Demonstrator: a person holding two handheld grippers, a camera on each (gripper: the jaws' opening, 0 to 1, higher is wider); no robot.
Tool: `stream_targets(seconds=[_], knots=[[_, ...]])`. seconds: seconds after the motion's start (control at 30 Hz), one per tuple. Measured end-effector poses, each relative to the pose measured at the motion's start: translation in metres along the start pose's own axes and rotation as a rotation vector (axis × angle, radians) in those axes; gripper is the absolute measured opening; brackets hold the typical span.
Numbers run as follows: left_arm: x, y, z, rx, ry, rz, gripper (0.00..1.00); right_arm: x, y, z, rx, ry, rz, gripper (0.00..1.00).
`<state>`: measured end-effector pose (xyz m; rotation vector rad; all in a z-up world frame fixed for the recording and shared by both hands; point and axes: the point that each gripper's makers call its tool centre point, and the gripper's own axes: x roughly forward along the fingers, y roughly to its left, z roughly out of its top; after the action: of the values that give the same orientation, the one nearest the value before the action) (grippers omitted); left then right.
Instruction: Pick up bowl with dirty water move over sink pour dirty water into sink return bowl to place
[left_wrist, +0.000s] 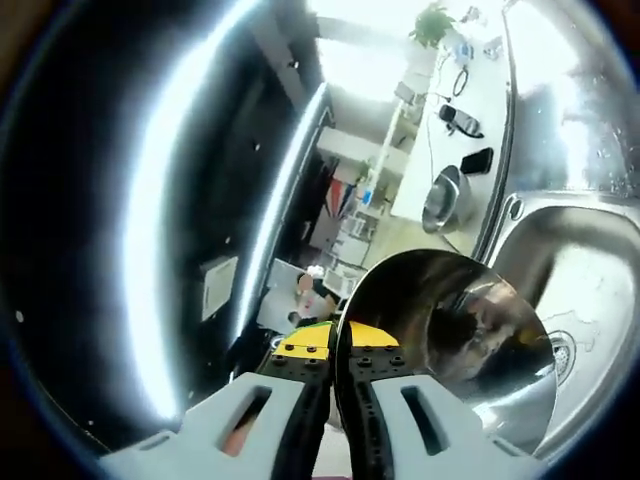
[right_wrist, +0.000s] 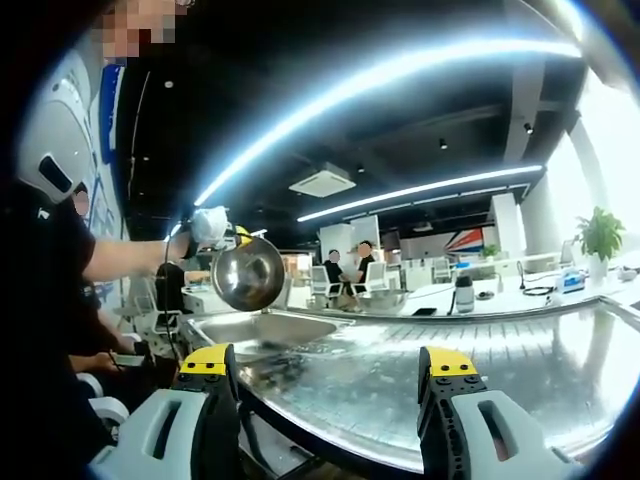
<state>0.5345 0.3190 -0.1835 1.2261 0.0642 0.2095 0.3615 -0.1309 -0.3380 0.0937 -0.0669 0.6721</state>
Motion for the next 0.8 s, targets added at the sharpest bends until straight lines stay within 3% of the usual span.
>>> stream_targets(seconds=[0.23, 0.8], knots=[[-0.0006, -0.002, 0.0028, 0.032, -0.009, 0.007, 0.0, 0.0012, 0.0023, -0.0003, -0.001, 0.003, 0.004, 0.67], [-0.0008, -0.004, 0.0022, 0.016, -0.009, 0.007, 0.0, 0.001, 0.004, -0.0014, -0.001, 0.007, 0.008, 0.66]])
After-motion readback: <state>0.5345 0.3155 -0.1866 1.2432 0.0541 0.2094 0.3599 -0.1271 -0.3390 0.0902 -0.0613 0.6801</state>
